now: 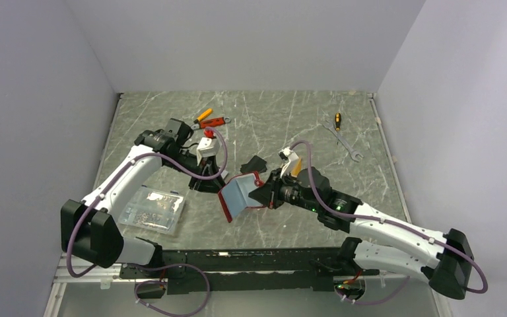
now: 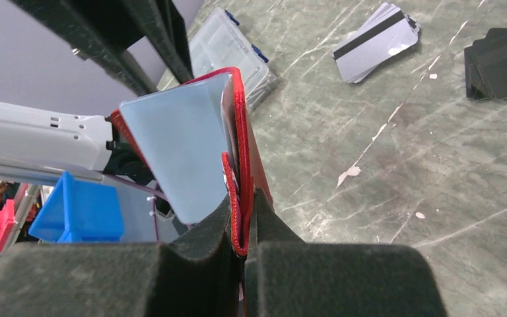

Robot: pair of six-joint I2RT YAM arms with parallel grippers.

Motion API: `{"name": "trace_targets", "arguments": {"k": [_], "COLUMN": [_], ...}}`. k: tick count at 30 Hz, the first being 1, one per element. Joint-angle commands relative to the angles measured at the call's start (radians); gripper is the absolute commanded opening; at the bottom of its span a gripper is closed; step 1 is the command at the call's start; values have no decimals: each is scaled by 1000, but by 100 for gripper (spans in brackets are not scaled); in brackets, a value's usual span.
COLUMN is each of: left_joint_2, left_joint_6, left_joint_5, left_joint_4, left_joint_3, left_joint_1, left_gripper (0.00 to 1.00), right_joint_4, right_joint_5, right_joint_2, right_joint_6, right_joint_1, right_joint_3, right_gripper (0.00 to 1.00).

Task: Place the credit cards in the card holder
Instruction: Close the card holder at the center of the board.

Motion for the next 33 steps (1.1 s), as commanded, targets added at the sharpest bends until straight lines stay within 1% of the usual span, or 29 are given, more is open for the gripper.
{"name": "trace_targets", "arguments": {"k": [1,7,9,11,13,14,15,17,20,23,25,27,30,31,33], "left_joint_2": [14,60,69,74,83,92,107,166,261,331,343,334,264,234,176], "left_joint_6": [82,101,70,3,-85,-132,-169,-182,-187,-192,-198,-201,-184,-171,-176], "left_joint_5": [73,54,36,1,-80,-144,-238,-347,-462,-530,-537,-519,-516,-503,-489], "left_joint_4": [-75,-78,-40,44,154,221,269,326,365,380,393,371,323,309,310], "left_joint_3": [29,29,21,-3,-39,-54,-65,-71,-61,-41,-39,-18,16,23,32], "left_joint_1": [-27,-58,-70,-85,-119,-141,-176,-219,-259,-281,-290,-292,-283,-271,-230], "left_gripper": [30,29,30,29,29,29,29,28,28,27,27,26,26,26,26], "right_joint_4": [191,305,356,415,470,487,507,541,585,650,682,704,786,774,632], "right_joint_5": [0,-49,-81,-120,-144,-153,-160,-172,-192,-198,-188,-185,-231,-240,-236], "right_joint_2": [40,125,167,216,261,285,301,330,379,418,442,467,460,426,337], "right_joint_6": [55,106,137,171,198,210,222,240,261,289,300,314,327,313,239], "right_joint_1": [-6,-15,-28,-46,-61,-68,-75,-92,-109,-123,-128,-145,-195,-198,-175], "right_joint_3": [-17,-79,-106,-138,-172,-188,-205,-237,-289,-348,-381,-418,-479,-477,-411], "right_gripper": [0,0,0,0,0,0,0,0,0,0,0,0,0,0,0]}}
